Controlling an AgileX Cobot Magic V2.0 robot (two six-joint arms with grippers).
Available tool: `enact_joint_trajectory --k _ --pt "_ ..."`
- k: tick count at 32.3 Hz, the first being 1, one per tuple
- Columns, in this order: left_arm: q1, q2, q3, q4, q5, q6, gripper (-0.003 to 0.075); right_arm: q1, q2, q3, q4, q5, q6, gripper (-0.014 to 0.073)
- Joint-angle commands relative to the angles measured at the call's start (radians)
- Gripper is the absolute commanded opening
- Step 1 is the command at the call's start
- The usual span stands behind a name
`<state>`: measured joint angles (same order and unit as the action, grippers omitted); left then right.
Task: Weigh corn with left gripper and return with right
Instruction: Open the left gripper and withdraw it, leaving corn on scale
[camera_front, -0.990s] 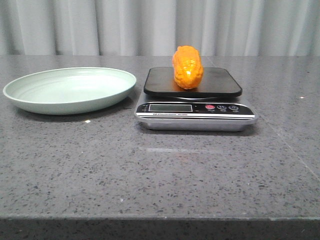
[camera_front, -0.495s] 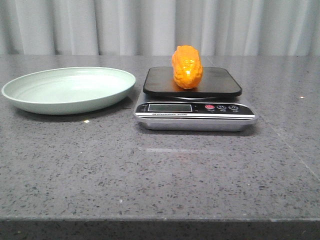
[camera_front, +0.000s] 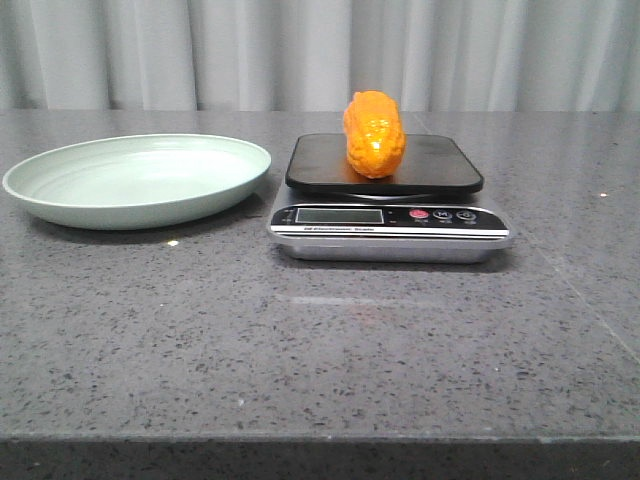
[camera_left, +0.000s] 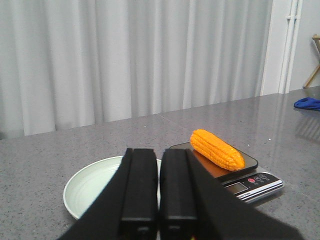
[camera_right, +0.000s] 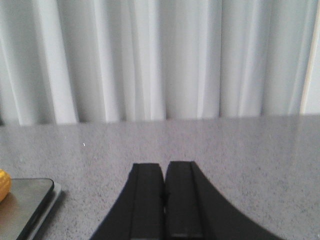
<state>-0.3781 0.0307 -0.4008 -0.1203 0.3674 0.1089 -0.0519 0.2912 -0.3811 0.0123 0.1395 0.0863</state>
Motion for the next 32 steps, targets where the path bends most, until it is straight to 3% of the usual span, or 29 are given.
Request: enact_joint_trajectory --k 1,6,14,16,20,24,32 --pt "-0.004 0.024 -0.024 -0.013 -0.08 0.002 0.0134 0.001 0.149 -0.113 0.012 0.03 -0.005 0.0138" --pt "-0.004 0.024 -0.024 -0.013 -0.08 0.002 0.0134 0.002 0.307 -0.133 0.015 0.021 -0.005 0.0138" --pt "-0.004 0.024 -0.024 -0.013 -0.08 0.002 0.0134 0.049 0.406 -0.176 0.022 0.069 -0.006 0.0151" --pt "-0.004 0.024 -0.024 -0.013 -0.08 0.002 0.0134 0.089 0.423 -0.207 0.022 0.092 -0.01 0.0199" --pt "-0.004 0.024 -0.024 -0.013 -0.08 0.002 0.0134 0.187 0.46 -0.292 0.022 0.128 -0.01 0.0421" --pt "-0.004 0.024 -0.024 -0.013 -0.08 0.002 0.0134 0.295 0.521 -0.399 0.022 0.152 -0.01 0.0575" --pt "-0.004 0.024 -0.024 -0.013 -0.08 0.002 0.0134 0.509 0.727 -0.678 0.022 0.289 -0.008 0.0603"
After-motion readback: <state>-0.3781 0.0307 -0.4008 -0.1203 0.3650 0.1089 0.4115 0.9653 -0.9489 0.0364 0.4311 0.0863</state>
